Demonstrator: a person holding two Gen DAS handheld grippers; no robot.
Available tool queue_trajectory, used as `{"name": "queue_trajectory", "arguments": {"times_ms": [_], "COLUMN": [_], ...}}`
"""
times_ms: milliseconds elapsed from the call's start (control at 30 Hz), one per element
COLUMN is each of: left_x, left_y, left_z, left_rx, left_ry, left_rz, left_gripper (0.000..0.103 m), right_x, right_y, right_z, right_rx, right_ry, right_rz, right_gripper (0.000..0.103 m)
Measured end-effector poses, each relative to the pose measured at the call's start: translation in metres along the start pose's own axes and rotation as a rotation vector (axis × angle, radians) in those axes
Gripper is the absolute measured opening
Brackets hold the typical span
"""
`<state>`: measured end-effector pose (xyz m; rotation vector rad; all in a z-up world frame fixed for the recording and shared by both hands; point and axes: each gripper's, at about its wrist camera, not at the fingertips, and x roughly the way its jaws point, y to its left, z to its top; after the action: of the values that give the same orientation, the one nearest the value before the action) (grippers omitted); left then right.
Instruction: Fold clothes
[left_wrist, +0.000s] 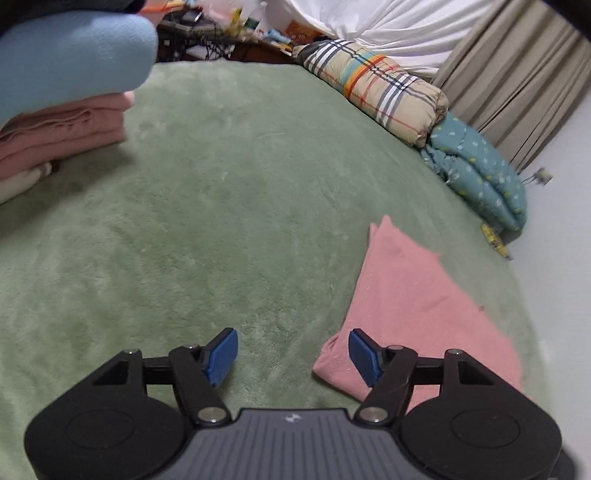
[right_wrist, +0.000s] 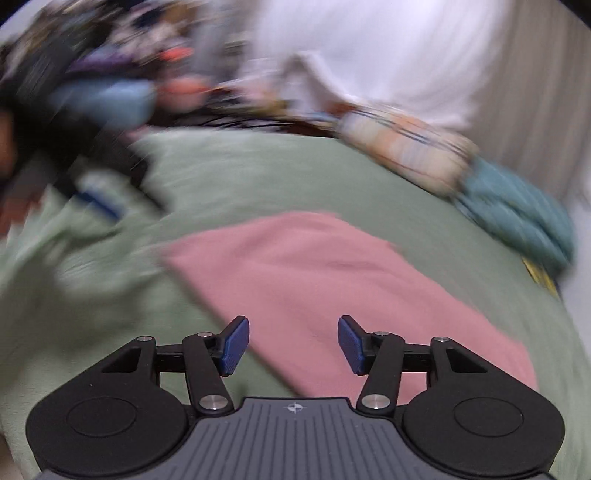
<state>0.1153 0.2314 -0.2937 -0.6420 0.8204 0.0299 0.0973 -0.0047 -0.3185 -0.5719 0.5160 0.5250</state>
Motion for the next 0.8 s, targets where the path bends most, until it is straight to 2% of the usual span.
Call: {"name": "queue_trajectory", "arguments": {"times_ms": [100, 233, 333, 367, 400, 433, 500, 567, 600, 633, 700, 733, 800], "left_x": [-0.013, -0.023, -0.022, -0.021, -0.019, -0.017, -0.016, -0.018, -0.019, -0.019, -0.019, -0.016, -0.01], "left_y": [0.011, 0.032, 0.047, 0.052, 0.054, 0.056, 0.057, 0.053, 0.049, 0.039, 0.019, 0.005, -0.017], "left_z": [0.009, 0.018, 0.02, 0.019, 0.019, 0.018, 0.017, 0.016, 0.016, 0.015, 0.013, 0.011, 0.005], "left_rx": [-0.035, -0.071, -0.088, -0.109, -0.122, -0.132, -0.141, -0.119, -0.099, -0.054, 0.027, 0.074, 0.135], "left_ry": [0.001, -0.002, -0.01, -0.006, -0.004, -0.001, 0.004, -0.001, -0.003, -0.005, -0.009, -0.007, 0.011], "left_rz": [-0.025, -0.028, -0.001, -0.001, -0.004, -0.004, -0.001, 0.009, 0.017, 0.027, 0.04, 0.032, 0.005], "left_gripper": [0.066, 0.066, 0.066, 0.066, 0.066, 0.066, 0.066, 0.066, 0.066, 0.066, 0.066, 0.066, 0.066], "right_x": [0.031, 0.054, 0.07, 0.079, 0.082, 0.084, 0.085, 0.071, 0.056, 0.048, 0.006, -0.007, -0.064], "right_y": [0.039, 0.069, 0.083, 0.088, 0.09, 0.09, 0.079, 0.053, 0.029, 0.018, -0.048, -0.065, -0.132], "right_z": [0.02, 0.03, 0.032, 0.034, 0.036, 0.039, 0.051, 0.065, 0.074, 0.076, 0.081, 0.078, 0.05], "right_rx": [-0.152, -0.308, -0.422, -0.46, -0.472, -0.473, -0.365, -0.175, -0.03, 0.026, 0.341, 0.416, 0.71], "right_ry": [0.019, 0.038, 0.045, 0.058, 0.069, 0.078, 0.1, 0.077, 0.041, 0.027, -0.045, -0.065, -0.149], "right_rz": [0.009, -0.026, -0.064, -0.073, -0.076, -0.079, -0.066, -0.048, -0.056, -0.063, -0.102, -0.117, -0.203], "right_gripper": [0.047, 0.046, 0.032, 0.021, 0.014, 0.011, 0.006, 0.006, 0.006, 0.006, 0.005, 0.004, 0.004]}}
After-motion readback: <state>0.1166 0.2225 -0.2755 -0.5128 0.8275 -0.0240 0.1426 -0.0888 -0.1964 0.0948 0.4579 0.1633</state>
